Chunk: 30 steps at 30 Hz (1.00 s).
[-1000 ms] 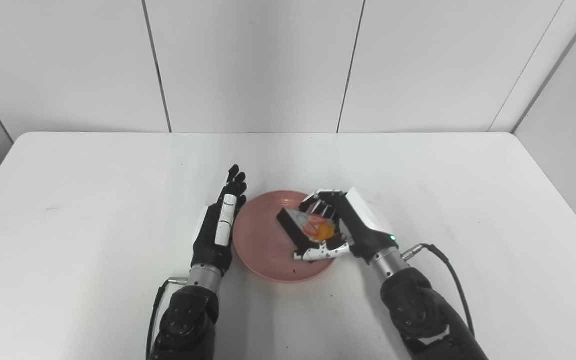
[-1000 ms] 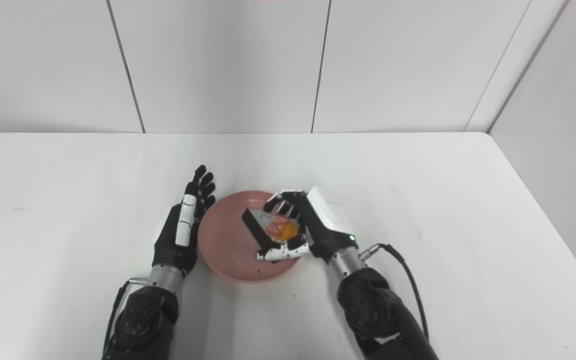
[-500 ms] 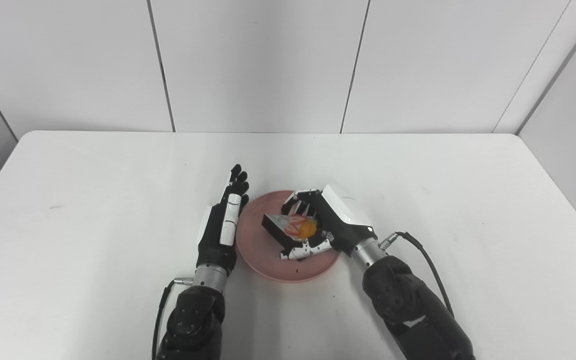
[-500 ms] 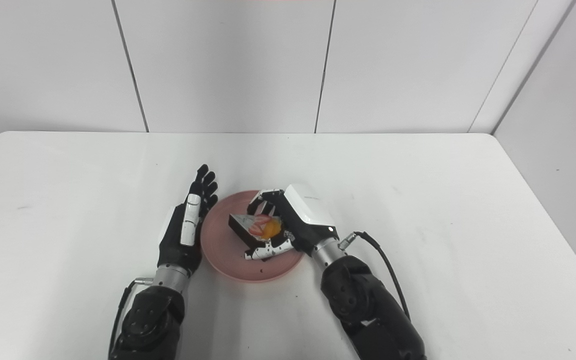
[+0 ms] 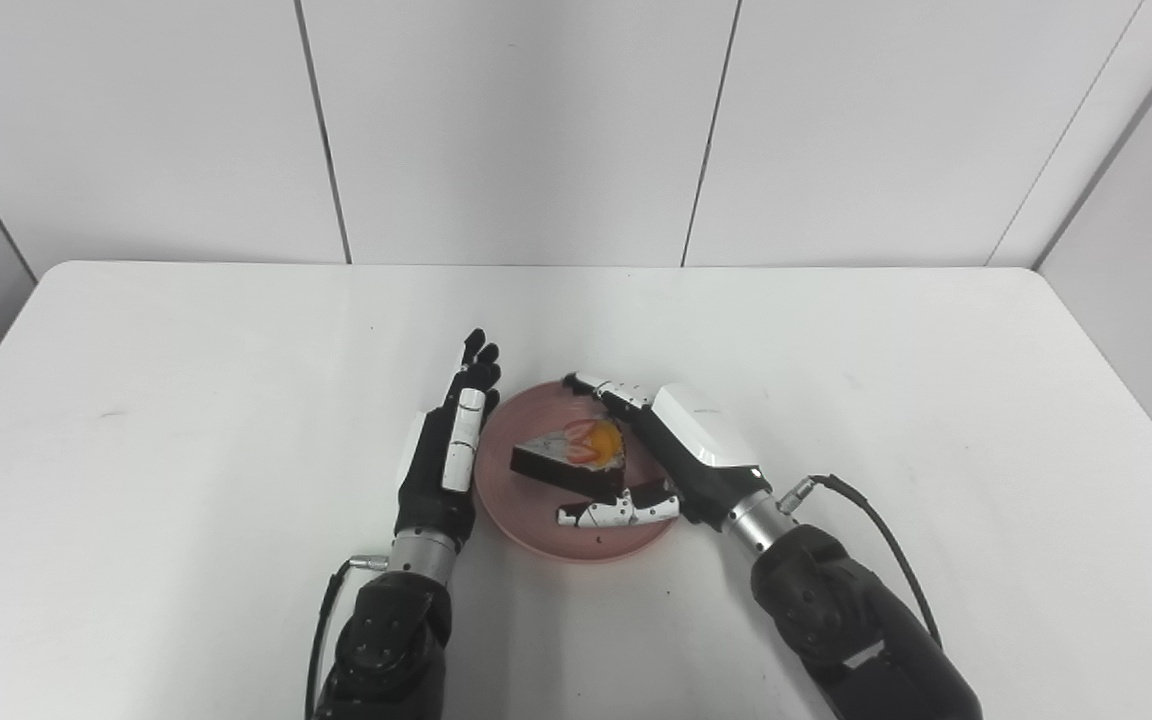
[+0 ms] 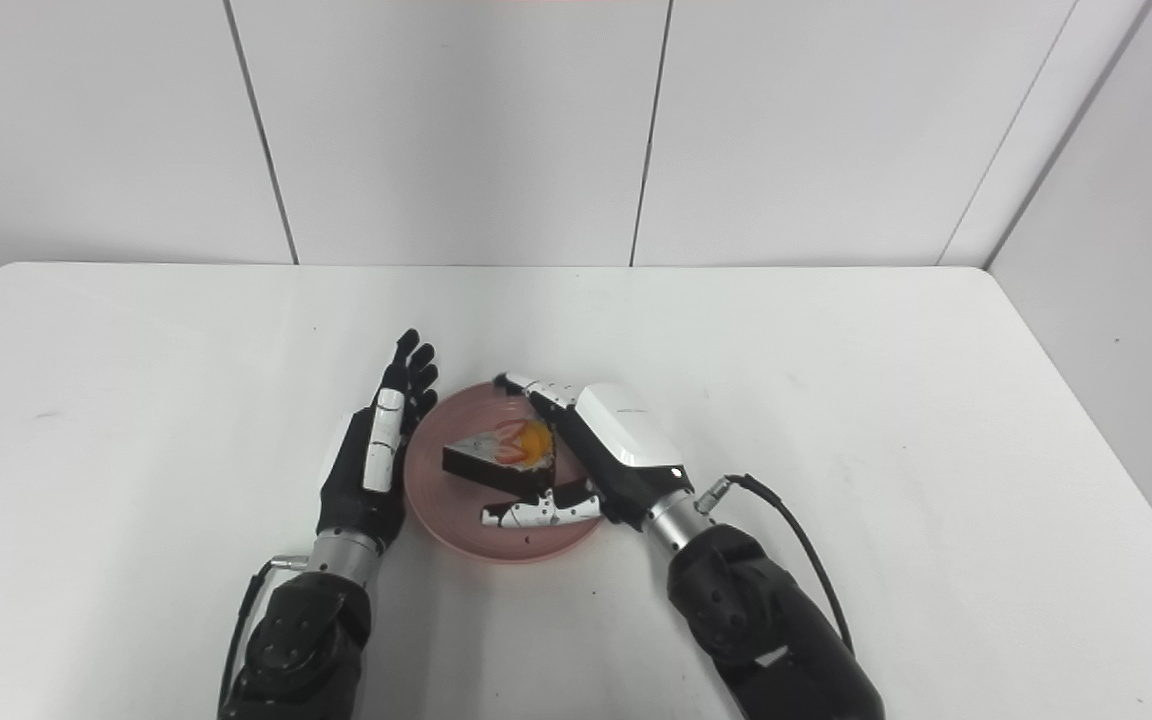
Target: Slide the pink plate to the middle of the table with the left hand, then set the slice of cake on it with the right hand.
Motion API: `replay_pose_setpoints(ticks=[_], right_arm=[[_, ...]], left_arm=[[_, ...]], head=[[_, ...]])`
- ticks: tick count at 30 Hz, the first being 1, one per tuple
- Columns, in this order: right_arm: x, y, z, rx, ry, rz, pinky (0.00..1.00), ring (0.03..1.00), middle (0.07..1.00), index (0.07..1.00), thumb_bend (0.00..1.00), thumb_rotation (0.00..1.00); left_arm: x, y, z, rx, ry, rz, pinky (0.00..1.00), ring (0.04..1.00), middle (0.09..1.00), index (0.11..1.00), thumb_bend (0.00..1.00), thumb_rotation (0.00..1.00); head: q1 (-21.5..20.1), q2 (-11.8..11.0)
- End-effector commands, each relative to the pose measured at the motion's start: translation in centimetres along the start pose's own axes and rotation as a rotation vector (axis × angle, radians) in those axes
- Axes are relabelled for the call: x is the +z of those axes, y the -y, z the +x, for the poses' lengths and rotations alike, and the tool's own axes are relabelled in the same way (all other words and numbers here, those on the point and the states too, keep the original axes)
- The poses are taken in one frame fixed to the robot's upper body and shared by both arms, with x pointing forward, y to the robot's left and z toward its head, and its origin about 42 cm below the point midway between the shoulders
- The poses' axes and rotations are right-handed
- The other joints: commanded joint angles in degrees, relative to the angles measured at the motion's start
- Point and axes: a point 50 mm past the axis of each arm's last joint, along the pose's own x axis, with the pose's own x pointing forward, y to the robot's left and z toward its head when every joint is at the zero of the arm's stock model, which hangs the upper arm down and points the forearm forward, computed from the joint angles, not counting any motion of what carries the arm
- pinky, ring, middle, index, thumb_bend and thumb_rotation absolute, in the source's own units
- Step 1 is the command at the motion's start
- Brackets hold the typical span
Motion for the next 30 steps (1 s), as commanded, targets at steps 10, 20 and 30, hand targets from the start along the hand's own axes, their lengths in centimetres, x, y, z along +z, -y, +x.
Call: replay_pose_setpoints(ticks=[10, 20, 30], right_arm=[[-0.7, 1.4, -2.0, -0.285, 0.072, 0.311, 0.98, 1.000, 1.000, 1.000, 0.72, 0.76], [-0.9, 0.9, -1.6, -0.431, 0.011, 0.712, 1.00, 1.000, 1.000, 1.000, 0.66, 0.86], [-0.7, -1.0, -1.5, -0.385, -0.053, 0.840, 1.00, 1.000, 1.000, 1.000, 0.63, 0.86]], left_arm=[[-0.7, -1.2, -1.0, 0.003, -0.005, 0.024, 1.00, 1.000, 0.992, 1.000, 0.74, 1.00], [-0.3, -2.7, -1.6, 0.019, 0.010, 0.029, 1.00, 1.000, 0.999, 1.000, 0.70, 1.00], [-0.2, -3.3, -1.8, 0.007, -0.003, 0.040, 1.00, 1.000, 1.000, 1.000, 0.69, 1.00]], head=[[-0.3, 0.3], [-0.3, 0.7], [-0.6, 0.8]])
